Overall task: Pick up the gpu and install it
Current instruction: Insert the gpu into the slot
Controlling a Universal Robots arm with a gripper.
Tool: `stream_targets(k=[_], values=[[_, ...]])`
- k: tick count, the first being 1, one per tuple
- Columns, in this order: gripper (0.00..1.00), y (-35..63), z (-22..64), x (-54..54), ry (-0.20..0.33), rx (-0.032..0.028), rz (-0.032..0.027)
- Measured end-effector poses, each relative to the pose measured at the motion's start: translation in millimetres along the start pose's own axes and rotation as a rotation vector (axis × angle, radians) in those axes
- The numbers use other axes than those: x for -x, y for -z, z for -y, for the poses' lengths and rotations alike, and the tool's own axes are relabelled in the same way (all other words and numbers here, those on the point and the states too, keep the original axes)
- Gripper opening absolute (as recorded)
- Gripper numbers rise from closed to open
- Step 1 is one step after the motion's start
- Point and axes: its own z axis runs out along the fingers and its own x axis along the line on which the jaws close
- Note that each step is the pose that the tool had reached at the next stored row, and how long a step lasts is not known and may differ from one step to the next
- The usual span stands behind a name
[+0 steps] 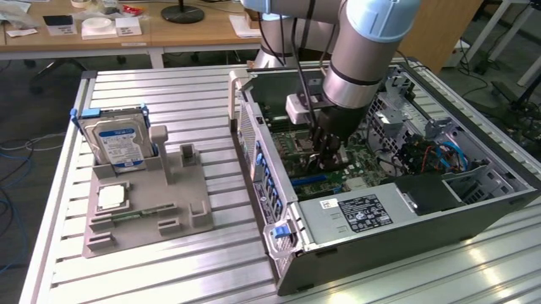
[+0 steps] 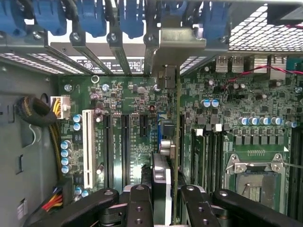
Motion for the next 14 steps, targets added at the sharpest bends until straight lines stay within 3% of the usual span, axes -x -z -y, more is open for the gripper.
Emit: stream_targets(k=[14], values=[[0.28,-2.8,-2.9,-0.6,0.000,0.0000,0.0002]])
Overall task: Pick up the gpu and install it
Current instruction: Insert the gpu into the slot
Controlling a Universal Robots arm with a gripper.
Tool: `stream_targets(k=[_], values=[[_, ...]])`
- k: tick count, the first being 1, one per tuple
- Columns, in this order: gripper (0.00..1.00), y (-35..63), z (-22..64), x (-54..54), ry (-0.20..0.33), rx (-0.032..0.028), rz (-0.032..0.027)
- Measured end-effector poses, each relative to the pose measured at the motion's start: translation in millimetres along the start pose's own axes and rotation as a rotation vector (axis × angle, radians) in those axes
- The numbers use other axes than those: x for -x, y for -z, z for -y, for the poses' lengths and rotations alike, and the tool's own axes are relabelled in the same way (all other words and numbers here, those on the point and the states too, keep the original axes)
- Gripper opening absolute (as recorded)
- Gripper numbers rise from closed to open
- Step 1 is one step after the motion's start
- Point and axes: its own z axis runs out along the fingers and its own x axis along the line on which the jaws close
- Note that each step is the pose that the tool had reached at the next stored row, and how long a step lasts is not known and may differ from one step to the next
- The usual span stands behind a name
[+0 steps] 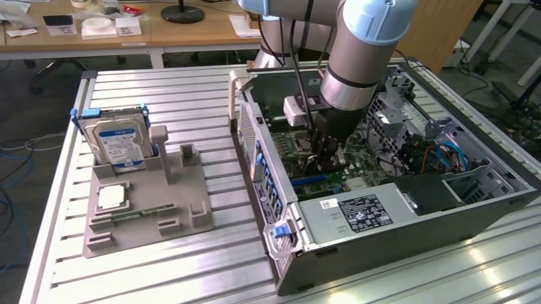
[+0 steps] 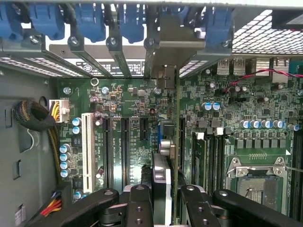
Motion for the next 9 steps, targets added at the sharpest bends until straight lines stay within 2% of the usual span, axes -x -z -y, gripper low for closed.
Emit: stream_targets(k=[9], values=[[0.28,-2.4,-0.4,-1.2,0.000,0.0000,-0.0004]])
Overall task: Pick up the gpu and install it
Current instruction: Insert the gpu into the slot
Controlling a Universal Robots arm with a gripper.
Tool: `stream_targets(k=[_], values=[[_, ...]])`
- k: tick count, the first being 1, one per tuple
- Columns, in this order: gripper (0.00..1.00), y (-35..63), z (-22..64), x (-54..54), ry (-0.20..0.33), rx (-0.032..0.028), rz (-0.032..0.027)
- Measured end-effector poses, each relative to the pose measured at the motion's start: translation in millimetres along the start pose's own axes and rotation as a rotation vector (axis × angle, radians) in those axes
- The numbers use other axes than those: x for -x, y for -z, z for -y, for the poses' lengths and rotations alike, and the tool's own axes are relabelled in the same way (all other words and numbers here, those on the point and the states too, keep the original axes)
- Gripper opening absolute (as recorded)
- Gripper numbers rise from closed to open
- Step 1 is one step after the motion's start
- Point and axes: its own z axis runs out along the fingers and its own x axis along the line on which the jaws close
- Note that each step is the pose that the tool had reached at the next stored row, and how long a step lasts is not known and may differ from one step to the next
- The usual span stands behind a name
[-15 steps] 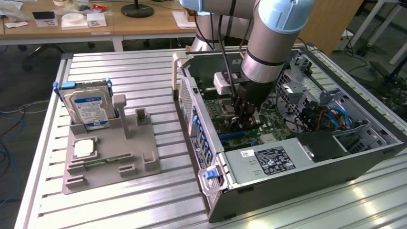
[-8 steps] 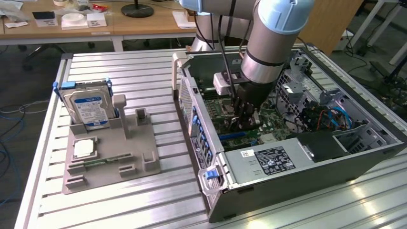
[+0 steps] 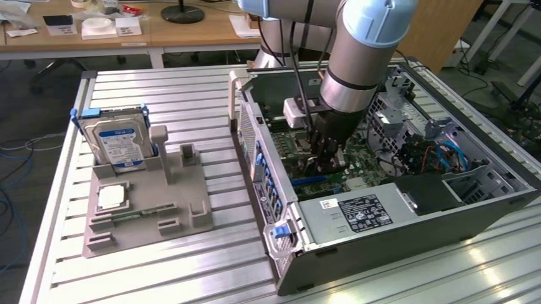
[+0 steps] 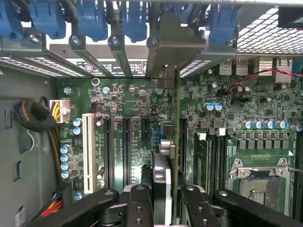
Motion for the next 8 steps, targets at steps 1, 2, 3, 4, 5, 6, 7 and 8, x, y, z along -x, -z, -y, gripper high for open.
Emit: stream_targets(k=[1,2,3,4,5,6,7,8], values=[[0.28,-0.5,-0.1,0.0,0.000,-0.0001,0.0002],[0.28,-0.9,-0.3,0.0,0.000,-0.0001,0.0002],[0.28,-1.3,-0.5,0.0,0.000,-0.0001,0.0001],[0.28,-1.9,-0.7,-0.1,0.000,0.0000,0.0001],[0.28,-2.2,-0.7,-0.1,0.000,0.0000,0.0001],[0.28,-2.5,-0.8,-0.2,0.000,0.0001,0.0000],[0.28,-2.8,-0.8,-0.1,0.000,0.0000,0.0000],[0.28,-3.2,-0.8,-0.1,0.000,0.0000,0.0000]])
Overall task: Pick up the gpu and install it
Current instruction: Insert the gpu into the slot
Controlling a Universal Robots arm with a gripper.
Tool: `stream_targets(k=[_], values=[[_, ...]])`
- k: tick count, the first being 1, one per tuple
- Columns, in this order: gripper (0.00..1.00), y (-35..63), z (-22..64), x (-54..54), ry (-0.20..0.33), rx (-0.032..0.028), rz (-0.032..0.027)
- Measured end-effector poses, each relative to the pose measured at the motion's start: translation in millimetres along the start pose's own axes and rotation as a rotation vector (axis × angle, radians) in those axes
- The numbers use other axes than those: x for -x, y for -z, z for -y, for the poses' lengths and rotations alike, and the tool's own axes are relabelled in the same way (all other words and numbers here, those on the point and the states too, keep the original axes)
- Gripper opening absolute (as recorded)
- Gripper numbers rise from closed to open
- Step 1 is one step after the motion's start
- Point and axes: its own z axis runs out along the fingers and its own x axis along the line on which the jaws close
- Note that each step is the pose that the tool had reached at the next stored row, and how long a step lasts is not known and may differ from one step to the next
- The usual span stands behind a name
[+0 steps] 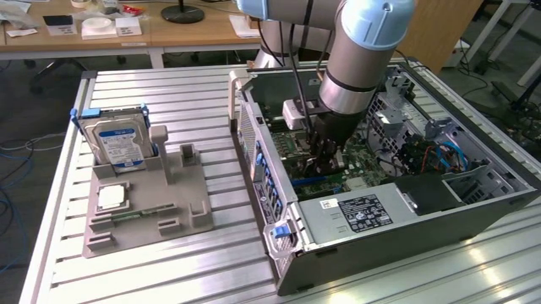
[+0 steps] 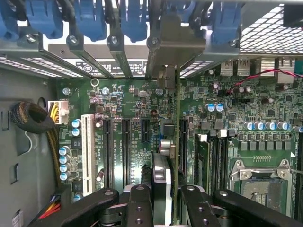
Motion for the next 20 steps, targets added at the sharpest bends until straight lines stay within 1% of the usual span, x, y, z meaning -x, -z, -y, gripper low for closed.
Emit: stream_targets(k=[12,20], values=[[0.28,-7.0,0.0,-0.3,0.000,0.0000,0.0001],[0.28,-7.8,0.0,0.2,0.000,-0.0003,0.0004]])
